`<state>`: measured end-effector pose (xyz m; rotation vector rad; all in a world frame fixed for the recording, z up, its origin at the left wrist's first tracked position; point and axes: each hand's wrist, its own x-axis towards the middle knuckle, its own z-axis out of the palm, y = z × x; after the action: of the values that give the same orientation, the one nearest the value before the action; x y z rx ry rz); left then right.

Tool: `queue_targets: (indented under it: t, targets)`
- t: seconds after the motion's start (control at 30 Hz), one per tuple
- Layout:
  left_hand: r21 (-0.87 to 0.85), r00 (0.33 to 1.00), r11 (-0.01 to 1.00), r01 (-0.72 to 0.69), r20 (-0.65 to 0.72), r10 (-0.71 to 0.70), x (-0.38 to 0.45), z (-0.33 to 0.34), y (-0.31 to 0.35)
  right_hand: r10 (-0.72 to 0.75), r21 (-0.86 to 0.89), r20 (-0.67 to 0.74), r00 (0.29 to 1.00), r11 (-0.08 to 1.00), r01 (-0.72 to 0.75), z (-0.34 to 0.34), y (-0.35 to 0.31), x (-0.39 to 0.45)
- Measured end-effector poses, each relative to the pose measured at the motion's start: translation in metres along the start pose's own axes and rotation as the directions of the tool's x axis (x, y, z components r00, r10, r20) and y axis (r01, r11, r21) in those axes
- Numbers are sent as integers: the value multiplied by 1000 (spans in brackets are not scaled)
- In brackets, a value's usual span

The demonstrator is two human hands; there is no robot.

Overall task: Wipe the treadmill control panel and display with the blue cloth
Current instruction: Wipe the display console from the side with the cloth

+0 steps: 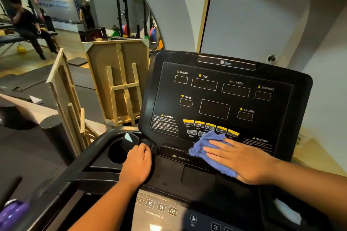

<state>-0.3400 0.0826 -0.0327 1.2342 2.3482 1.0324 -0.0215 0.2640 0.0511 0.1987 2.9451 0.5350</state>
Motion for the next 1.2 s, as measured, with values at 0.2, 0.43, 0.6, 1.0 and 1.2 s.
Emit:
queue_targets:
  t: [0.2,0.43,0.6,1.0,1.2]
  targets:
    - [14,1000,1000,13,7,-14,-2,-1,3,-32,-4,-84,996,999,32,-10,-18,52]
    - [-3,1000,1000,-6,-28,6,1,0,-1,-22,26,-186,982,999,28,-17,-45,138]
    - [1,1000,1000,8,-6,-8,1,1,-1,7,67,-144,990,998,3,-6,-25,70]
    - [-14,1000,1000,3,-9,-3,-1,-3,4,441,53,-349,827,890,-452,-63,73,14]
    - [-17,1000,1000,12,-14,-13,-1,-1,4,272,-23,-297,916,956,-291,-8,-4,16]
